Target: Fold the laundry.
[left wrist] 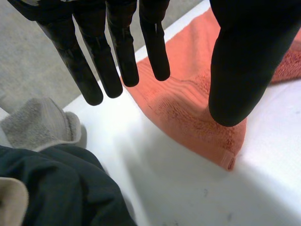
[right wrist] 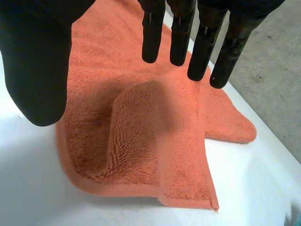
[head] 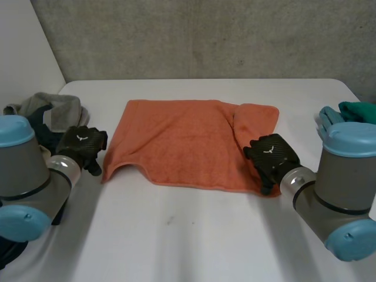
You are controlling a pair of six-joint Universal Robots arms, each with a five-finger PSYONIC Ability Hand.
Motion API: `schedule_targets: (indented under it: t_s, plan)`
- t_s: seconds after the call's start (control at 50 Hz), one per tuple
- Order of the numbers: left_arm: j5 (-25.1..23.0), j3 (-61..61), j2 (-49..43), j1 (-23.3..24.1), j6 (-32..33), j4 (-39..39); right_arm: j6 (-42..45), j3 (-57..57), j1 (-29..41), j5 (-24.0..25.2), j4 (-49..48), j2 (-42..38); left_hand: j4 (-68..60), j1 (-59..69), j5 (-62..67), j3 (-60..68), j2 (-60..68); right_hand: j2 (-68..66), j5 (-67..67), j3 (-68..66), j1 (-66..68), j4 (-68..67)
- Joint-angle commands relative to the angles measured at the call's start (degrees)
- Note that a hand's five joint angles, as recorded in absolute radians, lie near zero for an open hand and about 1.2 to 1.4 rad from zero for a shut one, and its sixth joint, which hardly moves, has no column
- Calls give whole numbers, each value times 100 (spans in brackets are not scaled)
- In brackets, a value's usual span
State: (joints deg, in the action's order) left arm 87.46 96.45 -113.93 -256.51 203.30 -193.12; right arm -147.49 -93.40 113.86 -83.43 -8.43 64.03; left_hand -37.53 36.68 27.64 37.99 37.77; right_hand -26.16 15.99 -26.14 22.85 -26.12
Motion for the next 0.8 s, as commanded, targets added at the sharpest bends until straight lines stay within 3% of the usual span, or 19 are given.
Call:
schedule_targets:
  t_s: [0.02,0.26,0.44,0.56,0.58,0.66,0.8]
  plan:
    - [-27,489,538,66,-27,-77,-1035,-214,-487,2,61,390,7,79,-17,-52,-30,161,-144,159,170,157]
    - [-27,560,460,540,-54,-226,-1300,-504,-909,11,61,725,57,28,-68,-103,-81,161,-143,159,170,156]
    - [61,-63,-436,769,52,-815,-1326,-724,-1155,54,52,751,7,78,-17,-52,-31,195,-177,193,137,190]
    - [131,-627,-964,778,342,-798,-1256,-777,-1217,230,-79,734,-1574,1660,1564,1529,1551,161,-144,160,170,157]
    - [218,-714,-1051,769,533,-789,-1230,-777,-1226,326,-106,725,-2607,2692,2597,2562,2583,128,-110,126,204,123]
    - [377,-689,-1070,734,772,-780,-817,-768,-1252,757,-229,663,-4128,4214,4118,4083,4105,-6,24,-8,338,-11]
    - [447,-557,-895,760,808,-780,79,-733,-1410,960,-273,365,-4247,4332,4236,4201,4223,-226,243,-228,557,-230]
